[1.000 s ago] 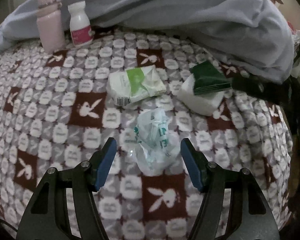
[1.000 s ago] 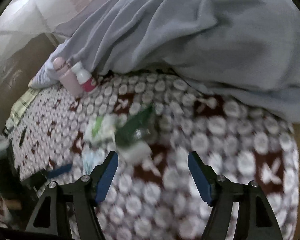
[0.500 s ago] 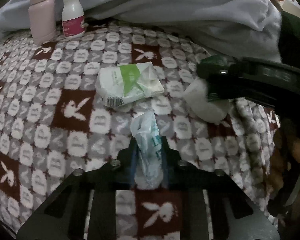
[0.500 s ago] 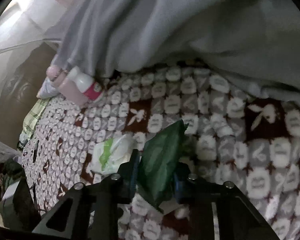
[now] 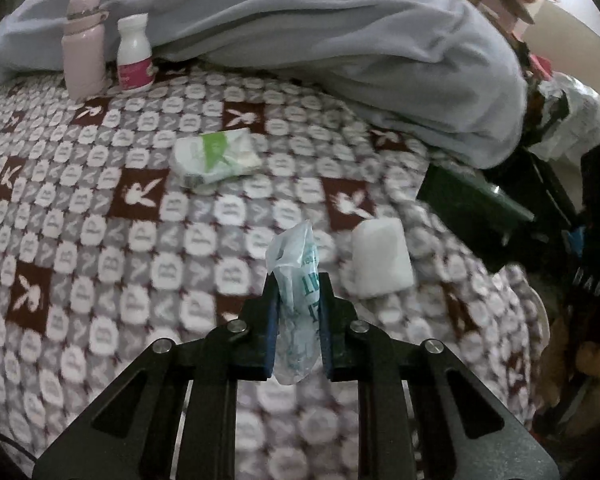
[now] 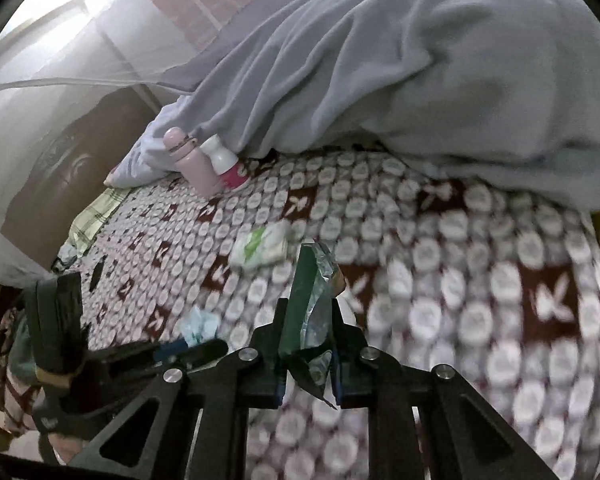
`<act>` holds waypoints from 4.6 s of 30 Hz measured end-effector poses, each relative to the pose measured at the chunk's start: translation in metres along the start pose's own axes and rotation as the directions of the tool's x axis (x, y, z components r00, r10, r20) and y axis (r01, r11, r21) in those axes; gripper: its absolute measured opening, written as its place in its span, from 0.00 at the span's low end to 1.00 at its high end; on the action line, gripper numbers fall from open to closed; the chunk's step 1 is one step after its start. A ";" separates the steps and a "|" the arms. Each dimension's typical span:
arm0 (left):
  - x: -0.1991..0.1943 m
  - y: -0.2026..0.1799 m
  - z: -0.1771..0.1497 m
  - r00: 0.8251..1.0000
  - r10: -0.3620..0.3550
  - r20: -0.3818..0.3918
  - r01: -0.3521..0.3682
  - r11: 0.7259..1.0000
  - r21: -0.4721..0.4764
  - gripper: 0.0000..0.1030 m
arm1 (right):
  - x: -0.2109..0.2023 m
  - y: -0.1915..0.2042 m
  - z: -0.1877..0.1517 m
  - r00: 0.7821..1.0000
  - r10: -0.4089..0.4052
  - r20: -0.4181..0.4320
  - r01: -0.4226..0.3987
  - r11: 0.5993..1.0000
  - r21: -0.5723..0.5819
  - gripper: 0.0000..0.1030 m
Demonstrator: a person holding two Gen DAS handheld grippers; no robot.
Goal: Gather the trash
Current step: 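Carry the clear wrapper and green wrapper over the white bucket, then open both tools to drop the wrappers into the bucket, then move both open tools back to the remaining trash on the blanket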
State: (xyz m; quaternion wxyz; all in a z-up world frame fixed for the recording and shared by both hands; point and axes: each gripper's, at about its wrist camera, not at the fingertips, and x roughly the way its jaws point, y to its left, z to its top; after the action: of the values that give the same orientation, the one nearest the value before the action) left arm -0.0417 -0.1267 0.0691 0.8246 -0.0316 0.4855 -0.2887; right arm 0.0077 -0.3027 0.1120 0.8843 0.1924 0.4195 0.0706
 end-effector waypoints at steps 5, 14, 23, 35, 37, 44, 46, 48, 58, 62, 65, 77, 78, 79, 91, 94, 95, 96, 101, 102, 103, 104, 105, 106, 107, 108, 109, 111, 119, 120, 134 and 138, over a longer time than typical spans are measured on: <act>-0.016 -0.030 -0.011 1.000 -0.021 0.001 0.021 0.998 0.054 0.14 | -0.038 0.001 -0.034 1.000 0.012 0.015 -0.012 1.000 0.003 0.15; -0.033 -0.104 -0.022 0.997 -0.075 -0.009 0.076 0.982 0.173 0.14 | -0.112 -0.015 -0.080 0.996 -0.065 0.058 0.065 0.998 0.009 0.15; -0.029 -0.198 -0.035 0.988 -0.142 -0.062 0.155 0.930 0.333 0.14 | -0.181 -0.068 -0.120 0.971 -0.223 0.085 0.216 0.973 0.085 0.15; -0.009 -0.321 -0.059 0.965 -0.211 -0.158 0.262 0.836 0.483 0.14 | -0.257 -0.158 -0.171 0.901 -0.428 0.077 0.402 0.887 0.226 0.15; -0.005 -0.339 -0.063 0.960 -0.221 -0.174 0.279 0.823 0.494 0.14 | -0.265 -0.170 -0.177 0.890 -0.449 0.075 0.419 0.873 0.247 0.15; 0.021 -0.391 -0.078 0.945 -0.229 -0.234 0.320 0.796 0.514 0.14 | -0.284 -0.216 -0.201 0.848 -0.528 0.041 0.488 0.809 0.328 0.15; 0.030 -0.405 -0.083 0.942 -0.225 -0.249 0.326 0.791 0.518 0.14 | -0.288 -0.227 -0.207 0.839 -0.543 0.034 0.500 0.794 0.346 0.15; 0.038 -0.416 -0.087 0.938 -0.227 -0.263 0.336 0.786 0.520 0.14 | -0.291 -0.237 -0.213 0.834 -0.551 0.026 0.505 0.781 0.367 0.15; 0.073 -0.449 -0.102 0.911 -0.243 -0.334 0.390 0.774 0.499 0.15 | -0.310 -0.269 -0.230 0.818 -0.575 0.018 0.501 0.728 0.468 0.15; 0.081 -0.458 -0.107 0.914 -0.235 -0.332 0.384 0.767 0.515 0.26 | -0.313 -0.279 -0.233 0.814 -0.580 0.006 0.500 0.706 0.501 0.28; 0.085 -0.457 -0.107 0.903 -0.247 -0.351 0.402 0.774 0.490 0.43 | -0.316 -0.282 -0.235 0.813 -0.582 0.005 0.495 0.696 0.520 0.34; 0.079 -0.438 -0.100 0.938 -0.188 -0.293 0.316 0.812 0.491 0.43 | -0.307 -0.272 -0.233 0.817 -0.577 -0.007 0.506 0.710 0.490 0.38; 0.078 -0.436 -0.099 0.943 -0.181 -0.281 0.304 0.814 0.495 0.43 | -0.307 -0.272 -0.233 0.816 -0.578 -0.010 0.508 0.709 0.490 0.38; 0.076 -0.434 -0.098 0.947 -0.175 -0.271 0.294 0.815 0.499 0.43 | -0.306 -0.272 -0.232 0.816 -0.578 -0.011 0.509 0.708 0.489 0.38; 0.069 -0.401 -0.091 0.972 -0.115 -0.202 0.205 0.837 0.508 0.43 | -0.299 -0.268 -0.231 0.809 -0.587 -0.026 0.528 0.708 0.469 0.48; 0.067 -0.397 -0.087 0.978 -0.096 -0.183 0.178 0.842 0.510 0.43 | -0.298 -0.264 -0.229 0.805 -0.594 -0.019 0.537 0.713 0.451 0.55; 0.066 -0.394 -0.086 0.980 -0.091 -0.177 0.170 0.843 0.510 0.43 | -0.297 -0.263 -0.229 0.804 -0.594 -0.018 0.538 0.714 0.448 0.55; 0.065 -0.390 -0.084 0.982 -0.084 -0.167 0.159 0.845 0.511 0.44 | -0.296 -0.262 -0.228 0.804 -0.594 -0.017 0.538 0.716 0.446 0.55; 0.058 -0.372 -0.075 0.990 -0.055 -0.130 0.114 0.856 0.504 0.43 | -0.291 -0.254 -0.225 0.808 -0.589 -0.022 0.541 0.725 0.426 0.55; 0.055 -0.367 -0.071 0.992 -0.046 -0.120 0.100 0.860 0.501 0.44 | -0.290 -0.251 -0.223 0.808 -0.589 -0.023 0.542 0.727 0.421 0.56; 0.054 -0.364 -0.069 0.993 -0.037 -0.111 0.088 0.862 0.499 0.44 | -0.288 -0.248 -0.221 0.808 -0.588 -0.024 0.544 0.730 0.414 0.57; 0.052 -0.359 -0.067 0.994 -0.029 -0.102 0.076 0.864 0.498 0.44 | -0.287 -0.245 -0.218 0.809 -0.588 -0.020 0.544 0.734 0.406 0.59; 0.050 -0.353 -0.065 0.996 -0.019 -0.091 0.061 0.866 0.496 0.44 | -0.286 -0.240 -0.215 0.808 -0.589 -0.013 0.546 0.740 0.392 0.59; 0.048 -0.346 -0.062 0.997 -0.008 -0.081 0.047 0.869 0.493 0.44 | -0.283 -0.233 -0.212 0.806 -0.592 -0.010 0.553 0.746 0.371 0.59; 0.046 -0.339 -0.059 0.997 0.004 -0.072 0.032 0.872 0.488 0.44 | -0.279 -0.227 -0.209 0.804 -0.595 -0.009 0.559 0.751 0.351 0.60; 0.045 -0.333 -0.058 0.998 0.010 -0.068 0.024 0.875 0.483 0.44 | -0.276 -0.221 -0.205 0.803 -0.596 -0.008 0.565 0.756 0.330 0.60; 0.043 -0.325 -0.055 0.998 0.015 -0.064 0.017 0.879 0.476 0.44 | -0.271 -0.214 -0.201 0.802 -0.597 -0.005 0.570 0.763 0.305 0.60; 0.038 -0.313 -0.049 0.998 0.027 -0.055 0.001 0.885 0.466 0.43 | -0.262 -0.197 -0.194 0.805 -0.594 0.003 0.572 0.777 0.264 0.60; 0.022 -0.250 -0.029 0.996 0.085 -0.008 -0.074 0.912 0.404 0.44 | -0.223 -0.137 -0.155 0.841 -0.540 0.043 0.532 0.838 0.119 0.66; 0.020 -0.239 -0.026 0.996 0.094 -0.007 -0.083 0.916 0.392 0.44 | -0.216 -0.129 -0.150 0.845 -0.533 0.045 0.527 0.844 0.102 0.66; -0.007 -0.055 0.001 0.971 0.237 -0.002 -0.234 0.958 0.164 0.44 | -0.081 -0.021 -0.084 0.945 -0.325 -0.030 0.320 0.940 -0.118 0.68; -0.010 -0.008 0.014 0.964 0.266 0.004 -0.265 0.959 0.099 0.44 | -0.037 -0.006 -0.064 0.959 -0.276 -0.069 0.267 0.957 -0.112 0.68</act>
State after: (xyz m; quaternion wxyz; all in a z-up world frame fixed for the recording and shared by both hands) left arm -0.0381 -0.1315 0.0873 0.8541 0.0759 0.4743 -0.1993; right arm -0.0652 -0.3003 0.0993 0.8759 0.0844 0.4746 -0.0221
